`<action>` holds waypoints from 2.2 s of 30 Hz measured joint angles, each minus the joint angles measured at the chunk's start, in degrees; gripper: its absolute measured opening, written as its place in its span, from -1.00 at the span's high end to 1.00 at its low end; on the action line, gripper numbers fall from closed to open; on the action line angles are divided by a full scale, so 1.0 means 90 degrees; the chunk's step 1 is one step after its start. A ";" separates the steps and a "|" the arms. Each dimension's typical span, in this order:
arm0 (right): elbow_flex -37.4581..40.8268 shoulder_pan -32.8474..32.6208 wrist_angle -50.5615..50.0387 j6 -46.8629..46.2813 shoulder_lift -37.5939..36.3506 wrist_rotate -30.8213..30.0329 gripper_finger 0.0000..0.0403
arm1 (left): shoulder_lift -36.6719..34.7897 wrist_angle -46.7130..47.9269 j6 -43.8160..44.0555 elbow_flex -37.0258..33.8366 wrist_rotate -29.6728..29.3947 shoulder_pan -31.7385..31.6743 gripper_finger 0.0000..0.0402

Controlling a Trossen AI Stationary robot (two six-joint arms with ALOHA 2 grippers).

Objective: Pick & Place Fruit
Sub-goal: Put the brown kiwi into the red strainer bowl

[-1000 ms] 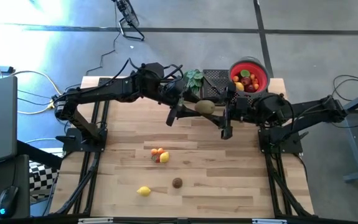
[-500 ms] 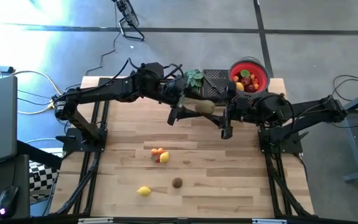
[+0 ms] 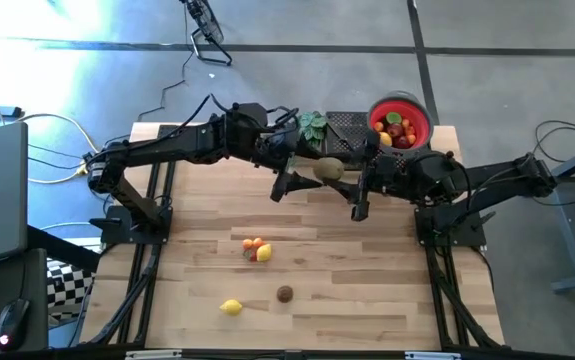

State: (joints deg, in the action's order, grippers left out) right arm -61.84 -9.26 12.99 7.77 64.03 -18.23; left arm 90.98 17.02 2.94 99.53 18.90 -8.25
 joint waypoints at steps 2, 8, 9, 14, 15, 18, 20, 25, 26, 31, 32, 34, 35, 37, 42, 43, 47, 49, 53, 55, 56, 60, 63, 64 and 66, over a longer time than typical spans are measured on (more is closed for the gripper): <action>0.0000 0.0002 -0.0083 0.0000 -0.0002 -0.0071 -0.13 | -0.0030 0.0017 -0.0175 0.0000 -0.0199 0.0000 -0.63; 0.0000 0.0002 -0.0536 0.0076 -0.0101 -0.0870 -0.13 | -0.0109 0.0136 -0.0558 0.0000 -0.0393 0.0051 -0.63; 0.0000 -0.0002 -0.0656 0.0141 -0.0157 -0.1035 -0.13 | -0.0126 0.0131 -0.0624 0.0000 -0.0476 0.0056 -0.63; 0.0000 0.0006 -0.1169 0.0162 -0.0367 -0.1874 -0.13 | -0.0248 0.0401 -0.0617 0.0000 -0.0683 0.0085 -0.63; 0.0000 0.0005 -0.1241 0.0156 -0.0406 -0.2082 -0.13 | -0.0283 0.0423 -0.0619 0.0000 -0.0804 0.0085 -0.63; 0.0000 0.0007 -0.1649 0.0017 -0.0609 -0.2673 -0.13 | -0.0510 0.0306 -0.0634 -0.0228 -0.0876 0.0127 -0.63; 0.0000 0.0033 -0.1832 -0.0069 -0.0736 -0.2953 -0.13 | -0.0750 0.0173 -0.0633 -0.0517 -0.0921 0.0163 -0.63; 0.0000 0.0239 -0.2039 -0.0219 -0.0954 -0.3416 -0.13 | -0.1501 -0.0243 -0.0593 -0.1596 -0.0971 0.0173 -0.63; 0.0000 0.0302 -0.2140 -0.0228 -0.0995 -0.3518 -0.13 | -0.1659 -0.0532 -0.0568 -0.1858 -0.1001 0.0172 -0.63; -0.0002 0.0719 -0.2505 -0.0346 -0.1021 -0.4058 -0.13 | -0.2570 -0.1576 -0.0429 -0.3343 -0.1069 0.0168 -0.63; -0.0002 0.0828 -0.2606 -0.0439 -0.1010 -0.4097 -0.13 | -0.2767 -0.1701 -0.0387 -0.3626 -0.1067 0.0168 -0.63; -0.0002 0.1073 -0.2842 -0.0666 -0.0967 -0.4135 -0.13 | -0.3047 -0.2172 -0.0299 -0.4110 -0.1064 0.0170 -0.63; -0.0002 0.1205 -0.2962 -0.0791 -0.0935 -0.4147 -0.13 | -0.3215 -0.2338 -0.0265 -0.4349 -0.1067 0.0170 -0.63; -0.0002 0.1499 -0.3217 -0.1055 -0.0904 -0.4145 -0.13 | -0.3475 -0.2531 -0.0236 -0.4760 -0.1059 0.0170 -0.63; -0.0008 0.2245 -0.3820 -0.1750 -0.0721 -0.4146 -0.13 | -0.3835 -0.3107 -0.0029 -0.5413 -0.1051 0.0170 -0.63; -0.0002 0.2404 -0.3930 -0.1877 -0.0656 -0.4123 -0.13 | -0.3869 -0.3087 -0.0004 -0.5482 -0.1049 0.0170 -0.63; -0.0005 0.2911 -0.4227 -0.2255 -0.0400 -0.3983 -0.13 | -0.3881 -0.3067 0.0041 -0.5580 -0.1050 0.0170 -0.63; -0.0006 0.3097 -0.4398 -0.2421 -0.0227 -0.3931 -0.13 | -0.3881 -0.3064 0.0041 -0.5586 -0.1050 0.0170 -0.63; -0.0002 0.3377 -0.4653 -0.2584 0.0103 -0.3918 -0.13 | -0.3881 -0.3067 0.0014 -0.5586 -0.1050 0.0170 -0.63; -0.0002 0.3516 -0.4742 -0.2589 0.0274 -0.3925 -0.13 | -0.3881 -0.3067 0.0009 -0.5586 -0.1050 0.0170 -0.63; -0.0002 0.3563 -0.4794 -0.2589 0.0354 -0.3919 -0.13 | -0.3881 -0.3068 0.0009 -0.5586 -0.1050 0.0170 -0.63; -0.0002 0.3753 -0.4888 -0.2585 0.0609 -0.3910 -0.13 | -0.3881 -0.3067 0.0009 -0.5586 -0.1052 0.0170 -0.63; -0.0002 0.3930 -0.5061 -0.2584 0.0728 -0.3907 -0.13 | -0.3878 -0.3060 0.0026 -0.5586 -0.1052 0.0170 -0.63; -0.0002 0.3996 -0.5161 -0.2584 0.0754 -0.3911 -0.13 | -0.3878 -0.3060 0.0030 -0.5586 -0.1052 0.0170 -0.63; -0.0002 0.4134 -0.5294 -0.2586 0.0798 -0.3911 -0.13 | -0.3878 -0.3060 0.0031 -0.5586 -0.1053 0.0170 -0.63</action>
State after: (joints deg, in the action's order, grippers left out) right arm -61.87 27.95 -34.66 -15.51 71.21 -53.43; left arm 56.07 -10.52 3.22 49.25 9.43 -6.72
